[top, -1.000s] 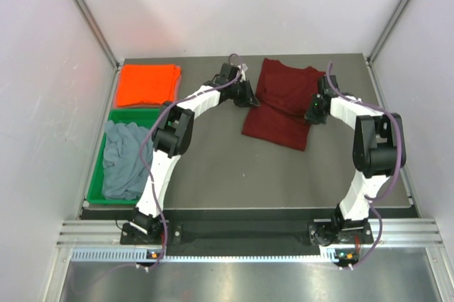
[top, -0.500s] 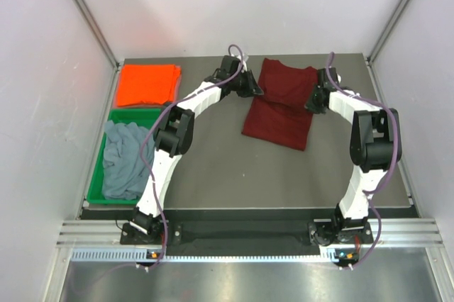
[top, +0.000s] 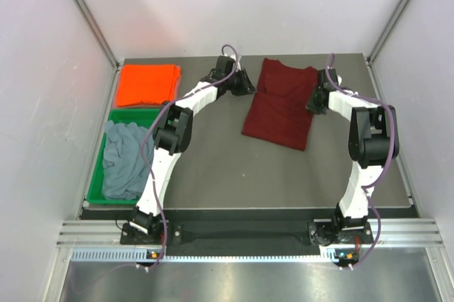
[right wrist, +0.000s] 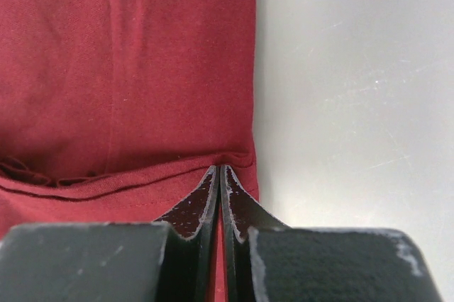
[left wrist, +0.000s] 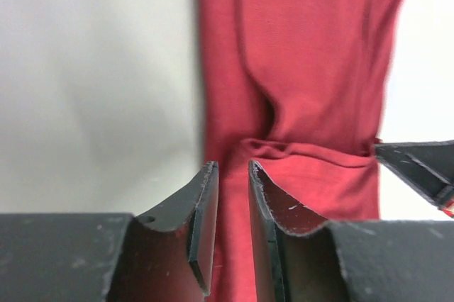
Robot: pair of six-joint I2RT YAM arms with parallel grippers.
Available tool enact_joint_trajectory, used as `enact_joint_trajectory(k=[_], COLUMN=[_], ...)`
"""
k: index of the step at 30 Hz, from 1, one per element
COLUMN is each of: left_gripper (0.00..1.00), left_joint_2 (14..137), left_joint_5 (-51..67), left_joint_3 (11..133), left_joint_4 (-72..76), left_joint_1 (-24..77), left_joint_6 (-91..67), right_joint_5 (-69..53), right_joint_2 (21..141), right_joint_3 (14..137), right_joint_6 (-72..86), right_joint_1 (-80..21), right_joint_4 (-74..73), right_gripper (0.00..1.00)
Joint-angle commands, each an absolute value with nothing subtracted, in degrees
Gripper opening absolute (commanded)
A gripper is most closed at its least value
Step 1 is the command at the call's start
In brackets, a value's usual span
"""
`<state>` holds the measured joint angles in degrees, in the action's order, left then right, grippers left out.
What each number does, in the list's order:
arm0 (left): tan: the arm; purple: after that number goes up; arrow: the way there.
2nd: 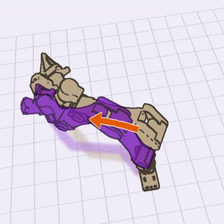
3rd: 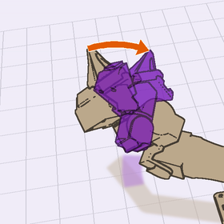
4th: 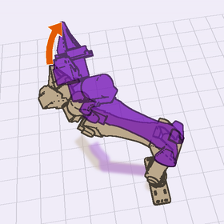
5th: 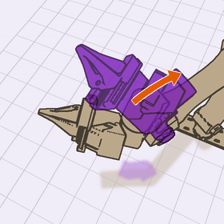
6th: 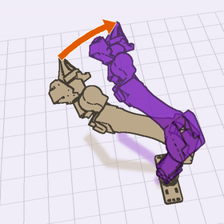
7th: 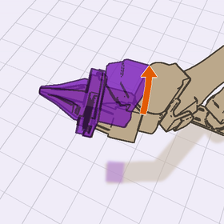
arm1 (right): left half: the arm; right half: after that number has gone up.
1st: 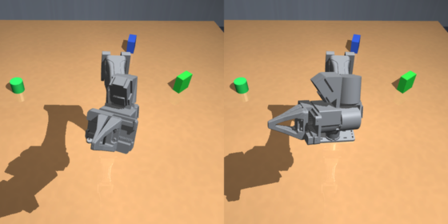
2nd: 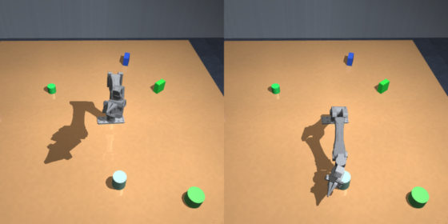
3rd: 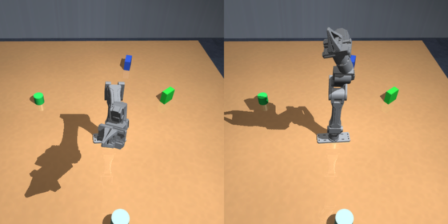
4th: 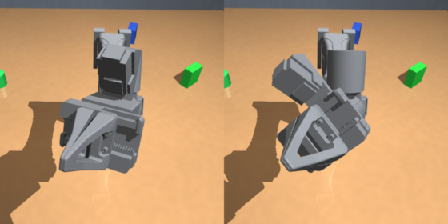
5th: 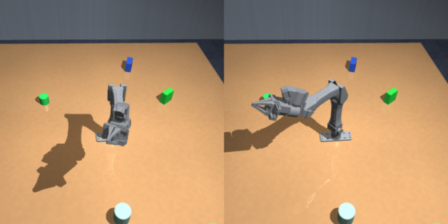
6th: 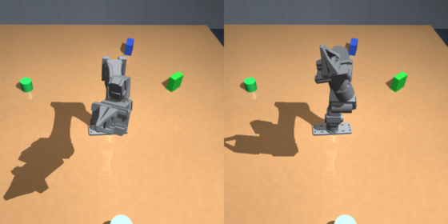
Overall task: Fold and stack the t-shirts
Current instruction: Fold the tshirt
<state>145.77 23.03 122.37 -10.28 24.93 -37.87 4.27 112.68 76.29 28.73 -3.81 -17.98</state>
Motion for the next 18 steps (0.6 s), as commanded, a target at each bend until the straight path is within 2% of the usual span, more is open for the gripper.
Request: enact_joint_trajectory(k=[1,8,11,12,16,18], left_gripper=[0.29,0.29,0.29,0.29,0.34,0.37], left_joint_2=[140.4,139.1,138.1,137.6,132.8,128.9], left_joint_5=[20.0,20.7,19.5,19.1,16.1,16.2], left_joint_3=[120.3,119.5,118.8,118.5,112.6,108.7], left_joint_4=[-9.6,-10.7,-14.6,-15.6,-19.2,-19.2], left_joint_1=[24.6,25.6,25.7,25.7,25.6,25.5], left_joint_6=[-34.8,-33.4,-32.6,-32.0,-27.4,-26.5], right_joint_5=[6.5,8.6,5.8,4.9,0.5,-2.3], right_joint_2=[112.8,112.1,111.6,111.3,106.5,104.8], right_joint_3=[78.9,78.7,80.2,80.8,82.2,81.7], right_joint_6=[29.2,29.7,28.4,28.0,26.8,26.4], right_joint_1=[-2.9,-2.9,-2.9,-2.9,-2.9,-2.8], right_joint_4=[-16.8,-17.4,-18.1,-18.7,-22.8,-25.8], right_gripper=[0.01,0.01,0.03,0.05,0.25,0.30])
